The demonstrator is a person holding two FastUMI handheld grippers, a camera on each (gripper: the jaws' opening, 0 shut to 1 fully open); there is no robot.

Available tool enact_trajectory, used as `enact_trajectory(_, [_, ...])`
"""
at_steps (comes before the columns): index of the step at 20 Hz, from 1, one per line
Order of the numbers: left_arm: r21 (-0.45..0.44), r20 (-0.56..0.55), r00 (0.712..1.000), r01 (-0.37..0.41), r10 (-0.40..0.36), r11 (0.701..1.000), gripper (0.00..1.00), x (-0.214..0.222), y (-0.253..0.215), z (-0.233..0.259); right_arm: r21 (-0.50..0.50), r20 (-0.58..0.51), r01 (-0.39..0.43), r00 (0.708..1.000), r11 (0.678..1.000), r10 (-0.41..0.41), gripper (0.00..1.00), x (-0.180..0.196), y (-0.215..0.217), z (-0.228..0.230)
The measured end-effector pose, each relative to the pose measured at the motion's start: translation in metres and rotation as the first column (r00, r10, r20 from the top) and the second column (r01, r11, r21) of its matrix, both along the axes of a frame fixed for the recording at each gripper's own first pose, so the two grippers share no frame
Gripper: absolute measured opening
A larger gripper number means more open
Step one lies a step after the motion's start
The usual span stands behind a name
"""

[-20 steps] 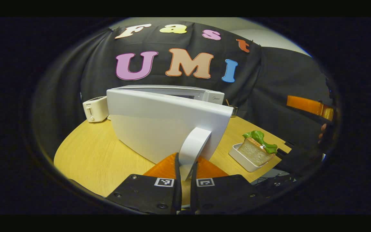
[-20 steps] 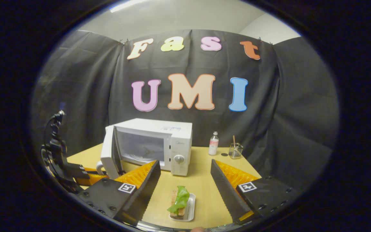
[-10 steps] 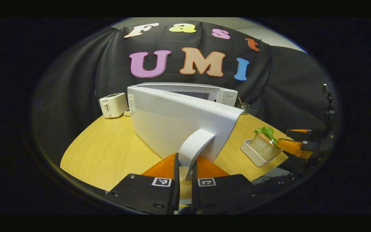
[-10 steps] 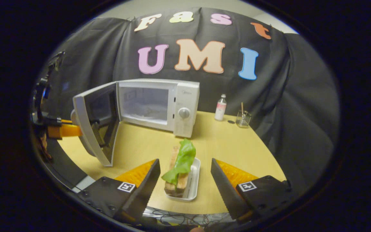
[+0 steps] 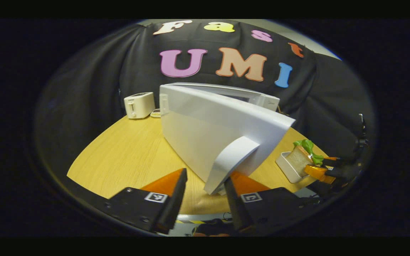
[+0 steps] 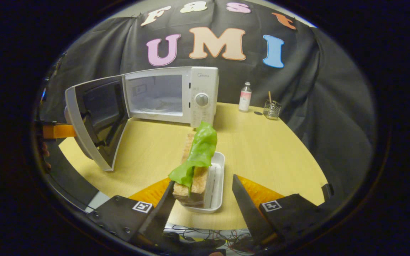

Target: Open the microwave oven with the left hand, put the food in, and close the microwave oven.

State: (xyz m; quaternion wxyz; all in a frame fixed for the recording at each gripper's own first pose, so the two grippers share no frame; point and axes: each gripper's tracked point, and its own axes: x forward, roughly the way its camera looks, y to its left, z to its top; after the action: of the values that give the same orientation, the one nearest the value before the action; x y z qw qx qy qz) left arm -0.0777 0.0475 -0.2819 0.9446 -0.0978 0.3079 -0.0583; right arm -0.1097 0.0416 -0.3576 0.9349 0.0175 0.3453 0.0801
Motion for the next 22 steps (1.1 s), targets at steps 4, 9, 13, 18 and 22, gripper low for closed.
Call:
enact_trajectory(4, [-0.018, 0.001, 0.998, -0.055, 0.055, 0.998, 0.86, 0.0, 0.008, 0.004, -0.001, -0.016, -0.03, 0.999, 1.0, 0.03, 0.76, -0.003, 0.007, 0.002])
enact_trajectory(9, [-0.024, -0.011, 0.994, -0.105, 0.105, 0.994, 0.92, -0.008, 0.021, 0.011, 0.004, -0.043, -0.027, 0.999, 1.0, 0.027, 0.32, 0.001, 0.008, -0.002])
enact_trajectory(13, [-0.016, 0.008, 0.994, -0.111, 0.111, 0.994, 0.87, -0.012, 0.026, 0.019, 0.01, -0.087, -0.013, 0.996, 1.0, 0.014, 0.24, -0.004, 0.008, 0.003])
enact_trajectory(18, [-0.001, 0.013, 0.992, -0.128, 0.128, 0.992, 0.93, -0.016, 0.034, 0.023, -0.001, -0.087, -0.031, 0.996, 1.0, 0.031, 0.3, 0.002, 0.006, 0.012])
enact_trajectory(22, [0.003, 0.023, 0.992, -0.121, 0.121, 0.993, 0.88, -0.022, 0.032, 0.027, -0.013, -0.061, -0.042, 0.997, 0.999, 0.041, 0.3, 0.002, 0.001, 0.029])
